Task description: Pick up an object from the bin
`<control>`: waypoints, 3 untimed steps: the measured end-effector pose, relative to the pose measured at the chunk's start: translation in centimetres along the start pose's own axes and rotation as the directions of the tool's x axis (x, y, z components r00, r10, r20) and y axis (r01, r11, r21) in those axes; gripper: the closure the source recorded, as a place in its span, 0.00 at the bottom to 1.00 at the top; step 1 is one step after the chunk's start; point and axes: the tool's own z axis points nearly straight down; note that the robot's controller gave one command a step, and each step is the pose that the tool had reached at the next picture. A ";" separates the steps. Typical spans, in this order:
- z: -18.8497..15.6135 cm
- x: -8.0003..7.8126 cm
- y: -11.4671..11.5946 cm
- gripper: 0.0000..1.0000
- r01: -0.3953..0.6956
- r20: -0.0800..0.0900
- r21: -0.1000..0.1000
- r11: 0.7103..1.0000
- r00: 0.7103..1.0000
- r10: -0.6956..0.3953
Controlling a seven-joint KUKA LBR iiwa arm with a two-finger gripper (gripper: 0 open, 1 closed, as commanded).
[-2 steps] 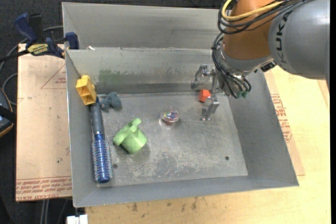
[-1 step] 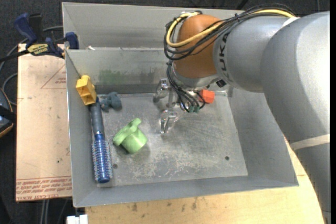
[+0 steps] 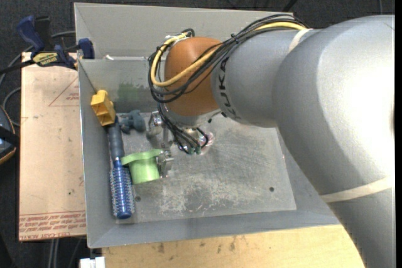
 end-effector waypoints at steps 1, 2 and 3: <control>-0.1 2.0 4.0 0.00 0.072 -0.008 0.007 0.997 0.997 -0.072; -0.2 1.8 3.9 1.00 0.069 -0.005 0.006 0.998 0.998 -0.069; -12.6 0.9 5.2 1.00 0.171 0.009 0.003 0.985 0.985 -0.171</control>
Offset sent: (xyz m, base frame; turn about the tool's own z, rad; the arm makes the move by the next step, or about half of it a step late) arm -0.0256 0.0367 0.0017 -0.0681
